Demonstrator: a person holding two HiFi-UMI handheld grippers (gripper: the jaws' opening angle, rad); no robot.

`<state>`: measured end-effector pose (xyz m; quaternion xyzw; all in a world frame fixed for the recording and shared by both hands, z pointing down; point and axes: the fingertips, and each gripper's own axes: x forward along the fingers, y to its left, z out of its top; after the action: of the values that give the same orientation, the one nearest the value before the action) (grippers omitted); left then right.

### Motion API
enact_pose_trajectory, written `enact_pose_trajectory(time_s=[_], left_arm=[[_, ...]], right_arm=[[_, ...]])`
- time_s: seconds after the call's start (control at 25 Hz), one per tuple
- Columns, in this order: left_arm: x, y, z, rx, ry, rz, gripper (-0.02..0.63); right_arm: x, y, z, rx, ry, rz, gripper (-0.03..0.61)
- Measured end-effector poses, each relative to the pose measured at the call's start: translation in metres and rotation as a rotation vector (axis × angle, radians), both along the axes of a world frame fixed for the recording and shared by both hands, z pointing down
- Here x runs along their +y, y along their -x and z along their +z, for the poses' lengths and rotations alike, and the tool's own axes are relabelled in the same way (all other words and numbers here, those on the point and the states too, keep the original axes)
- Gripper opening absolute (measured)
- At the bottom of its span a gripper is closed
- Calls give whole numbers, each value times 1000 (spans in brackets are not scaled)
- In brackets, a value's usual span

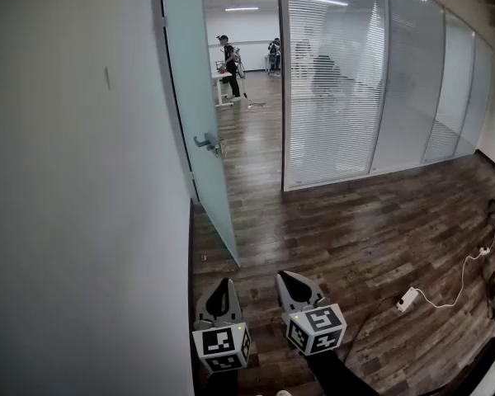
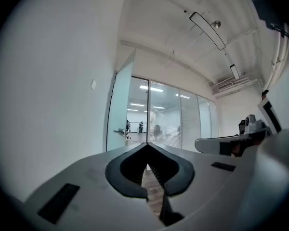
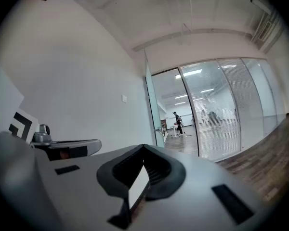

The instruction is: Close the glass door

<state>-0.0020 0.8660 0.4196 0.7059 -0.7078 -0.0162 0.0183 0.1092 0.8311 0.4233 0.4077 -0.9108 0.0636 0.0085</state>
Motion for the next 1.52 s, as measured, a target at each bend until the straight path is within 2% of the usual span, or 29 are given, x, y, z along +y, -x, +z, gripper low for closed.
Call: enact_pose_trajectory(time_s=[0.44, 0.8, 1.24, 1.52], left_arm=[[5, 0, 2, 5, 5, 0, -3], [7, 11, 7, 22, 16, 7, -3], [3, 24, 16, 16, 31, 73, -3], [-23, 32, 32, 40, 52, 73, -3]], right_arm=[[7, 2, 0, -5, 3, -5, -3], [6, 4, 1, -3, -2, 41, -3], [5, 21, 7, 5, 5, 79, -2], [-21, 31, 14, 17, 4, 82, -2]])
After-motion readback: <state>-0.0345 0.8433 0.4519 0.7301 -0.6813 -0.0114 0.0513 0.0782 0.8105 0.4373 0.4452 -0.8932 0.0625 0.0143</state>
